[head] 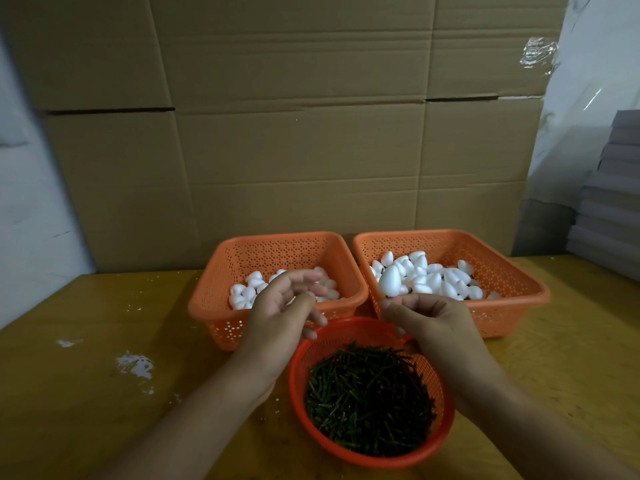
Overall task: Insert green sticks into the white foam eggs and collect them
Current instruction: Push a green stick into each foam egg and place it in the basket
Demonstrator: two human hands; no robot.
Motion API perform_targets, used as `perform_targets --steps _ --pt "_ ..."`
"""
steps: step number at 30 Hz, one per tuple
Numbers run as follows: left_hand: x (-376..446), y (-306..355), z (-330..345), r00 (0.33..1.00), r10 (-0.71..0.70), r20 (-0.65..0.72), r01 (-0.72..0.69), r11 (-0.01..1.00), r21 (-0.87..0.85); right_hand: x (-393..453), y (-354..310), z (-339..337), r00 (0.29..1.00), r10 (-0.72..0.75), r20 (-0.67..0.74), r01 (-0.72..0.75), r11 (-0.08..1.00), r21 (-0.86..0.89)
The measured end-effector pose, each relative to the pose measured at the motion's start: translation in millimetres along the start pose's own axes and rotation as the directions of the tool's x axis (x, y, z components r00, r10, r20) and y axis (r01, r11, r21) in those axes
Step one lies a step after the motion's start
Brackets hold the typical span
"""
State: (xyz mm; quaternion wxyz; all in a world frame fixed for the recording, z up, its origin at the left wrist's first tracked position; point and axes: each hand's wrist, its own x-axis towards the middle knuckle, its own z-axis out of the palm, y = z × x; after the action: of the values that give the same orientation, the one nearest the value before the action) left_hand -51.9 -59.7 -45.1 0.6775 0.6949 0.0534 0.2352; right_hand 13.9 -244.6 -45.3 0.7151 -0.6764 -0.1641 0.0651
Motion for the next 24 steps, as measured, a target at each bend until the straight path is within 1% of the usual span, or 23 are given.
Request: perform_targets --steps 4,13,14,15,16,18,19,21,24 --pt "1.0 -0.4 0.0 1.0 -0.004 -0.013 0.004 1.0 -0.003 5.0 0.7 -5.2 1.0 0.013 -0.026 -0.014 0.999 -0.041" --pt "1.1 -1.0 -0.1 1.0 -0.006 -0.015 0.006 1.0 0.013 8.1 -0.8 -9.0 0.999 0.026 -0.028 -0.027 0.998 -0.049" --pt "1.4 -0.9 -0.4 1.0 -0.005 -0.014 0.005 1.0 0.014 9.2 -2.0 -11.0 0.999 0.006 -0.033 -0.009 0.996 -0.084" --pt "1.6 -0.7 -0.8 1.0 -0.003 -0.014 0.004 1.0 0.014 11.5 -2.9 -14.8 0.998 -0.049 -0.048 0.04 0.982 -0.182" --pt "1.9 -0.5 -1.1 1.0 -0.002 -0.016 0.002 1.0 0.013 15.0 -4.0 -19.8 0.988 -0.14 -0.063 0.112 0.936 -0.333" --pt "1.9 -0.2 -1.6 1.0 -0.002 -0.018 0.002 1.0 0.01 23.3 -8.6 -29.7 0.945 -0.321 -0.065 0.217 0.763 -0.609" --pt "1.7 -0.3 -1.5 1.0 -0.003 -0.016 0.003 1.0 0.013 27.9 -9.9 -35.5 0.927 -0.369 -0.071 0.221 0.688 -0.691" --pt "1.0 -0.8 -1.0 1.0 -0.006 -0.01 0.007 1.0 0.017 38.3 -9.8 -49.1 0.917 -0.385 -0.107 0.168 0.616 -0.77" --pt "1.0 -1.5 0.1 1.0 -0.007 -0.005 0.007 1.0 0.025 51.3 -6.3 -67.5 0.917 -0.357 -0.177 0.079 0.599 -0.797"
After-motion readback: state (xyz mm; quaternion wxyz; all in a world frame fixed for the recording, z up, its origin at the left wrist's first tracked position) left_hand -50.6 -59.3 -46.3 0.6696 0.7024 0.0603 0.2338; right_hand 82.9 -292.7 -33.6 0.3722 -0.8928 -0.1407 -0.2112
